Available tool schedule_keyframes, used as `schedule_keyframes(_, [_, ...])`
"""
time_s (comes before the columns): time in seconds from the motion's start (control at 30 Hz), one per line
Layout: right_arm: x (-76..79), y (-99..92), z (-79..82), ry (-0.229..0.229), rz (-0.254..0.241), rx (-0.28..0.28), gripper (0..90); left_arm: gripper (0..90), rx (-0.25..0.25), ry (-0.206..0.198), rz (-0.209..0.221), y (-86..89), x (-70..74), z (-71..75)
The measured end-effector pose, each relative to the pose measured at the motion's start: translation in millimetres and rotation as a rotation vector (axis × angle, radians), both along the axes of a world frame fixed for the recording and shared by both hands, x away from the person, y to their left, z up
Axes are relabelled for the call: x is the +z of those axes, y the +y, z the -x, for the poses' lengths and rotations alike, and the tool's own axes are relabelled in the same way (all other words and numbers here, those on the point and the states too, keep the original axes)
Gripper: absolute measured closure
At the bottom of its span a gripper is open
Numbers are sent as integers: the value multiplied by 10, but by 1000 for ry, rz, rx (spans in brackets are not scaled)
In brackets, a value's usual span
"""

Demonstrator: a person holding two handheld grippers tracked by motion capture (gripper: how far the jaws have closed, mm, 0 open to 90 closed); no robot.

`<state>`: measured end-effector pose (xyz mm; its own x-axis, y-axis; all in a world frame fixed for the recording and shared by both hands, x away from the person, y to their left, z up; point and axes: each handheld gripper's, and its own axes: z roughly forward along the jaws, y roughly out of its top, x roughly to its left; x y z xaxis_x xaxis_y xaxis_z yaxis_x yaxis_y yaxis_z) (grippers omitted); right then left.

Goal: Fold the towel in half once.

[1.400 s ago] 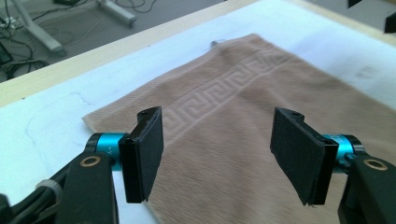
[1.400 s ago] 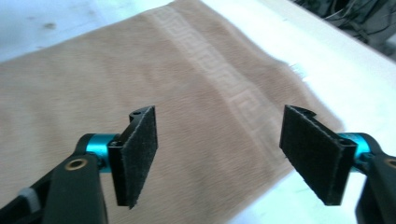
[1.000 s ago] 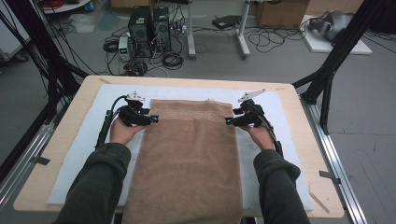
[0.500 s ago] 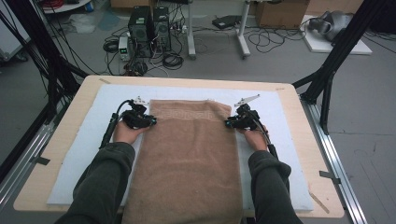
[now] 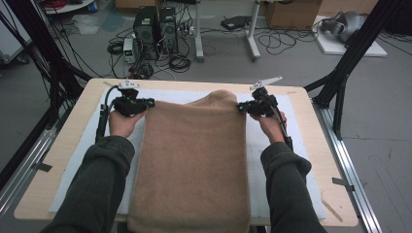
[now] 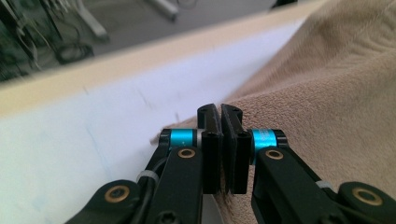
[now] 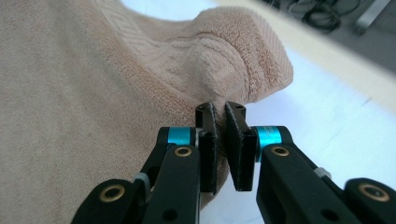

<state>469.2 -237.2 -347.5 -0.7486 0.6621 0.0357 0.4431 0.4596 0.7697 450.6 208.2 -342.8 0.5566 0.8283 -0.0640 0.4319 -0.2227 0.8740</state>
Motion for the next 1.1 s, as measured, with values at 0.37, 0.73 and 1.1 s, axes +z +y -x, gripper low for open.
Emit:
schedule_keyframes(0.37, [606,-26,8,-23,-61,57,834,863,-39,-104,17,154,380,180])
schedule_keyframes(0.73, [32,7,725,87,-76,197,821,847,-114,-56,-73,231,-329,1109])
schedule_keyframes(1.1, [-751,-105,1481,214,-18,262,712,652,-224,62,-18,352,-831,1882])
